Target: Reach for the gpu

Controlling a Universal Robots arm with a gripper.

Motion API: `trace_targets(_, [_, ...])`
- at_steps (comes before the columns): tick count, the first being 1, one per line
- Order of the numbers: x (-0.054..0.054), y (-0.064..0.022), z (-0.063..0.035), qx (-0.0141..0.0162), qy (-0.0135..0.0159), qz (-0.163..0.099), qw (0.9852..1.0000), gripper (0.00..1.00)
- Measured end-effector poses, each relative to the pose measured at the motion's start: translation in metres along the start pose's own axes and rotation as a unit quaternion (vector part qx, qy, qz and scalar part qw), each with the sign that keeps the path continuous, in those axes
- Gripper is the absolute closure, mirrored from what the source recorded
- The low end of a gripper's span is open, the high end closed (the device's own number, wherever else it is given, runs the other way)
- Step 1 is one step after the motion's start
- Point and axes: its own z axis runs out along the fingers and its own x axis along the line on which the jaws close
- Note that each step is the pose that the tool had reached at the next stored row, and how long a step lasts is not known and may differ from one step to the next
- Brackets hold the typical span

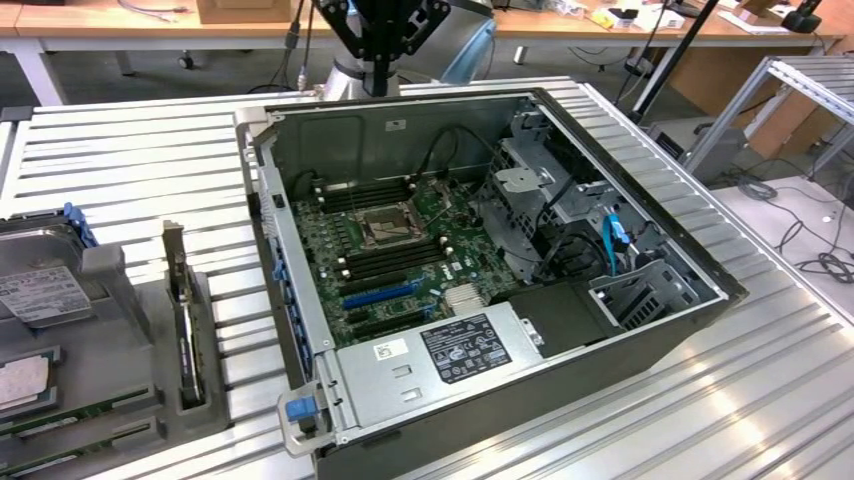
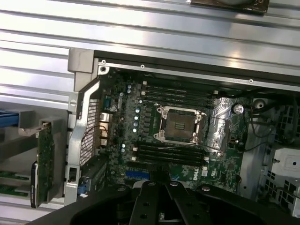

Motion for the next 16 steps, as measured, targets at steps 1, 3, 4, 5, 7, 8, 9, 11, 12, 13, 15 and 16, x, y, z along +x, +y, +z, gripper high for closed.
trace_targets(1, [0.000, -0.0003, 0.0011, 0.0001, -0.0004, 0.000, 1.0000, 0.89])
trace_targets(3, [0.000, -0.0009, 0.0076, 0.0002, -0.0006, 0.000, 1.0000, 0.89])
trace_targets(4, [0.000, -0.0012, 0.0112, 0.0002, -0.0006, 0.000, 1.0000, 0.89])
trace_targets(5, [0.000, -0.0013, 0.0143, 0.0001, -0.0006, 0.000, 1.0000, 0.89])
trace_targets(7, [0.000, -0.0017, 0.0212, 0.0002, -0.0006, 0.000, 1.0000, 0.89])
trace_targets(8, [0.000, -0.0017, 0.0229, 0.0002, -0.0006, 0.000, 1.0000, 0.89])
trace_targets(9, [0.000, -0.0018, 0.0249, 0.0002, -0.0006, 0.000, 1.0000, 0.89])
trace_targets(11, [-0.001, -0.0021, 0.0330, 0.0001, -0.0006, 0.000, 1.0000, 0.89])
trace_targets(12, [-0.001, -0.0022, 0.0370, 0.0002, -0.0006, 0.000, 1.0000, 0.89])
trace_targets(13, [-0.001, -0.0023, 0.0405, 0.0002, -0.0006, 0.000, 1.0000, 0.89])
trace_targets(15, [-0.001, -0.0023, 0.0471, 0.0002, -0.0006, 0.000, 1.0000, 0.89])
trace_targets(16, [-0.001, -0.0023, 0.0495, 0.0002, -0.0006, 0.000, 1.0000, 0.89])
